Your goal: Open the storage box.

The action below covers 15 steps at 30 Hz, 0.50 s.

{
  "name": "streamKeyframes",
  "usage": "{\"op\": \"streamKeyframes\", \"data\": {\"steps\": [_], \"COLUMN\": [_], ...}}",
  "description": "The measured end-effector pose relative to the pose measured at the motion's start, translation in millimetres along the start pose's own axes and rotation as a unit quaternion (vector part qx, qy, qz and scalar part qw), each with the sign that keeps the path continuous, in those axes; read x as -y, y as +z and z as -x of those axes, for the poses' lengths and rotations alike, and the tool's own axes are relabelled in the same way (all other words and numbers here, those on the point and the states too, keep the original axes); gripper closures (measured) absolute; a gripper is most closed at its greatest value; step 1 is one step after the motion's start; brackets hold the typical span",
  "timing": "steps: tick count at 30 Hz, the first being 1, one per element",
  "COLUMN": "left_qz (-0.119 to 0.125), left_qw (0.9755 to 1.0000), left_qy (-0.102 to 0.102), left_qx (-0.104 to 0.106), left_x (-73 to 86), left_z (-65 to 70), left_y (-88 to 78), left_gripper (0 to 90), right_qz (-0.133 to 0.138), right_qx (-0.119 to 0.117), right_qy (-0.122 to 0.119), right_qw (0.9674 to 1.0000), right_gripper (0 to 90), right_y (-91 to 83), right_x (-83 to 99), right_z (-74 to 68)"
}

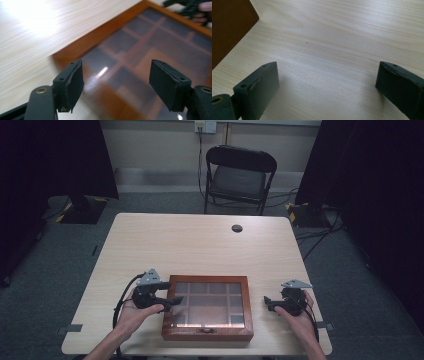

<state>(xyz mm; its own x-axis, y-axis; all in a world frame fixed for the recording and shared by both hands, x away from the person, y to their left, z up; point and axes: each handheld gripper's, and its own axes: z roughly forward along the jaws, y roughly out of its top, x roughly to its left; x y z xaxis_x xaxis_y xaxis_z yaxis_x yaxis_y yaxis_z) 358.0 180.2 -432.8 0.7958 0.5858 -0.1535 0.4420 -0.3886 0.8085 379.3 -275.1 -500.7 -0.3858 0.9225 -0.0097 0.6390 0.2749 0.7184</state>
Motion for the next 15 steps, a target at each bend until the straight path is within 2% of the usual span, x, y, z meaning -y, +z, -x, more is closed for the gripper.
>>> {"op": "streamKeyframes", "data": {"steps": [1,2,4,6,8,13,14,15], "left_qz": [0.006,0.006,0.006,0.005,0.0,-0.001,0.0,0.0], "left_qw": [0.9999,0.9998,0.9995,0.9993,0.9987,0.9979,0.9974,0.9974], "left_qy": [-0.002,0.007,0.025,0.03,0.037,0.045,0.036,0.036], "left_qx": [0.014,0.019,0.02,0.023,0.034,0.047,0.061,0.061], "left_x": [-2.5,-4.4,-9.0,-11.2,-14.8,-21.2,-22.9,-22.9], "left_z": [5.7,8.3,16.4,19.9,23.1,29.8,32.9,32.9], "left_y": [3.1,4.4,7.8,10.1,13.0,17.8,21.8,21.8], "left_gripper": [26.9,26.7,26.5,26.3,26.2,26.6,26.5,26.6], "right_qz": [0.0,0.0,0.0,0.0,0.0,0.0,0.0,0.0], "right_qx": [0.0,0.0,0.0,0.0,0.0,0.0,0.0,0.0], "right_qy": [0.0,0.0,0.0,0.0,0.0,0.0,0.0,0.0], "right_qw": [1.0,1.0,1.0,1.0,1.0,1.0,1.0,1.0], "right_gripper": [3.8,3.8,3.8,3.8,3.8,3.8,3.8,3.8], "right_y": [0.0,0.0,0.0,0.0,0.0,0.0,0.0,0.0], "right_x": [0.0,0.0,0.0,0.0,0.0,0.0,0.0,0.0], "right_z": [0.0,0.0,0.0,0.0,0.0,0.0,0.1,0.1]}}
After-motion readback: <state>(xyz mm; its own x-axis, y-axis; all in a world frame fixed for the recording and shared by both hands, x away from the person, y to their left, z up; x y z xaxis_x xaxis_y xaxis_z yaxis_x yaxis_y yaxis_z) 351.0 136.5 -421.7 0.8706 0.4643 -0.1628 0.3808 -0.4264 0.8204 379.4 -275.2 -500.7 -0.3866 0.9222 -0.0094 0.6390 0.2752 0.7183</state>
